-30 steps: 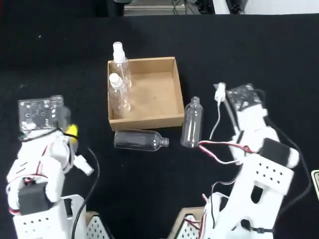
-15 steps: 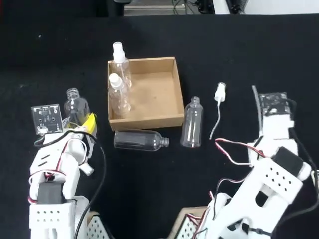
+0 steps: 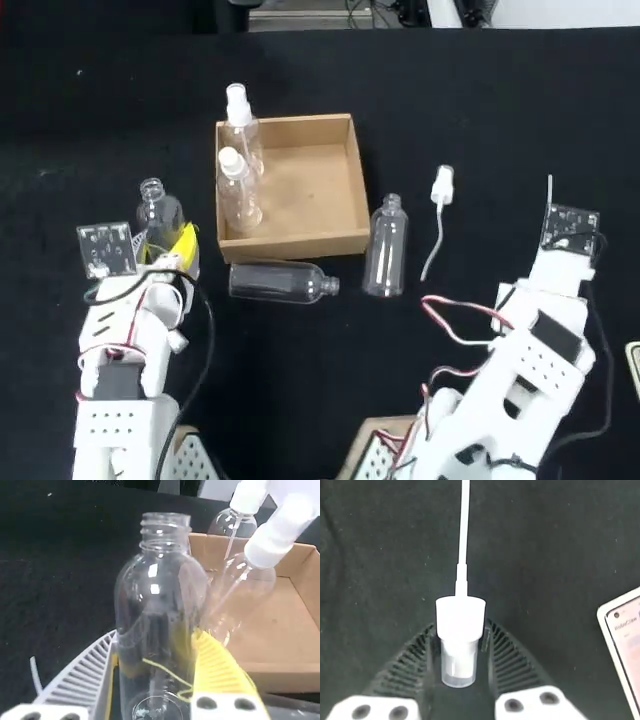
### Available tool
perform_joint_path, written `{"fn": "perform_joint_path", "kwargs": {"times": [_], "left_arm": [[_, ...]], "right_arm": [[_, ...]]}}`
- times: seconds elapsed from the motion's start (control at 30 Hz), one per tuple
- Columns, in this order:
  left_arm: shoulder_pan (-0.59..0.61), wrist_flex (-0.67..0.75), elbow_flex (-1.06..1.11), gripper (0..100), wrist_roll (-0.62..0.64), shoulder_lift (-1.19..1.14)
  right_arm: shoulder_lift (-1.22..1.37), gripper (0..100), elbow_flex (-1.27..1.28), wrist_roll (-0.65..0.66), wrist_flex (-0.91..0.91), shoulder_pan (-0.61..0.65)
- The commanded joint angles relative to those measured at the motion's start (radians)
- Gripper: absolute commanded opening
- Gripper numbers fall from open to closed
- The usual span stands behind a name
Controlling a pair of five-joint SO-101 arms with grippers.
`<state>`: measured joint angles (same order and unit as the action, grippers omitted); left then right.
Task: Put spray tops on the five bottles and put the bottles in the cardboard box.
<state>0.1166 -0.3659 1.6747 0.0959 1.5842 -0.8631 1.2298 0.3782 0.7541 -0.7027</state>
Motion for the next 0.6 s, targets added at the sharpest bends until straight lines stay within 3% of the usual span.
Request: {"fn": "perform_joint_path", "kwargs": {"times": [0.0, 0.23, 0.37, 0.57], "left_arm": [[-0.002, 0.143, 0.031, 3, 0.003, 0.009], [0.007, 0.051, 0.035, 3, 0.003, 0.017], [0.007, 0.055, 0.035, 3, 0.003, 0.017], [0.007, 0.058, 0.035, 3, 0.005, 0.018]], "right_arm": [[-0.030, 1.5, 0.007, -0.008, -0.075, 0.029], [0.031, 1.4, 0.001, -0.074, -0.195, 0.029], [0.217, 1.5, -0.104, -0.141, -0.229, 0.031], [0.555, 1.2, -0.314, -0.143, -0.163, 0.031]]}}
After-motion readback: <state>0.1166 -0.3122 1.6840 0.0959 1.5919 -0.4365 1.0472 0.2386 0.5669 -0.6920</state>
